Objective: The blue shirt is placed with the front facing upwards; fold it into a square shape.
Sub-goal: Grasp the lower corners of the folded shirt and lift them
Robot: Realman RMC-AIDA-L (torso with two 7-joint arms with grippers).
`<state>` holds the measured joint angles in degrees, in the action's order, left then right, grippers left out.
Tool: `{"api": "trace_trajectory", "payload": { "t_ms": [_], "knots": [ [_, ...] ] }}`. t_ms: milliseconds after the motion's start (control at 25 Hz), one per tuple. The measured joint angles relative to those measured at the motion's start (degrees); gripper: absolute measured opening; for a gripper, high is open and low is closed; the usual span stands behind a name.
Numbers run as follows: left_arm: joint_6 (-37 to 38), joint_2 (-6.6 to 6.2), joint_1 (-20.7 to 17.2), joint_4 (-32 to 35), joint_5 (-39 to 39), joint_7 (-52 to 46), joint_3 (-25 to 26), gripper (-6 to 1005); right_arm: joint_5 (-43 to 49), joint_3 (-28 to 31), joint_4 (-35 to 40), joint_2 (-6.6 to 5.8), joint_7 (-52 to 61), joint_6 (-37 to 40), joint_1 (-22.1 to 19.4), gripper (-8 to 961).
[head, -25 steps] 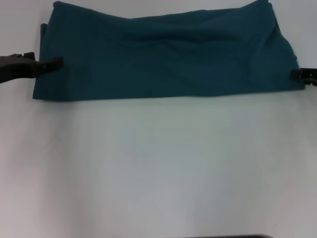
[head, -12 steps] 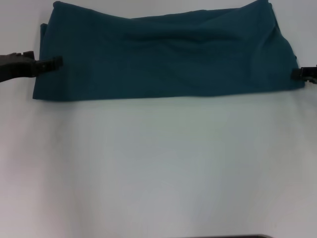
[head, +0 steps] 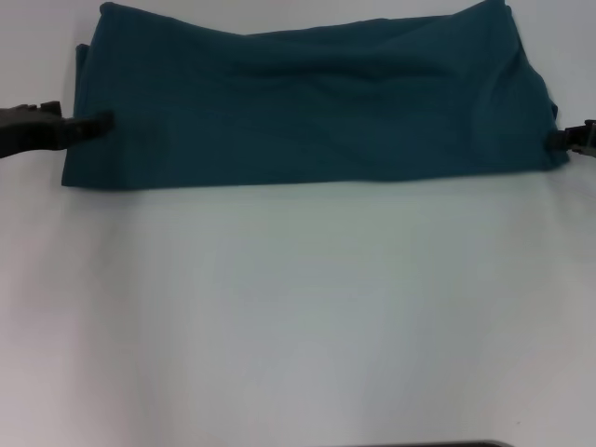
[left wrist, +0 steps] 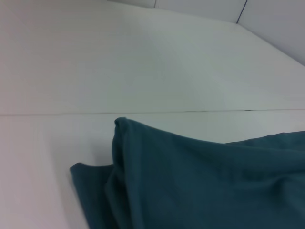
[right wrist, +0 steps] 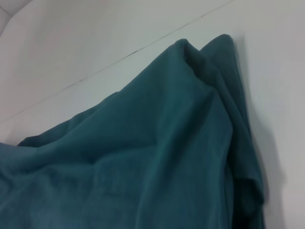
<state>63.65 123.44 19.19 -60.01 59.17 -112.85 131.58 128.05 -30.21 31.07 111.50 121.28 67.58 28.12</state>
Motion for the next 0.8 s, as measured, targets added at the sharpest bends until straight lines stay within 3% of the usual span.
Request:
{"api": "trace_trajectory", "payload": {
  "t_ms": [80,440,800],
  "knots": [
    [0.1,-0.05,-0.1,0.0,-0.1,-0.1,0.1,802,0.0,0.2,0.0,-0.06,0.0,0.1,-0.2,3],
    [4.1,-1.08,0.3,-0.9,-8.6,-5.2,3.0,793,-0.2,0.3,0.2,-0.2,0.0,0.3,-0.6,14],
    [7.5,-1.44,1.7,0.0,-11.9,-6.2,2.8,785,-0.2,0.2,0.4,-0.24,0.0,0.4,-0.4,26]
  ]
}}
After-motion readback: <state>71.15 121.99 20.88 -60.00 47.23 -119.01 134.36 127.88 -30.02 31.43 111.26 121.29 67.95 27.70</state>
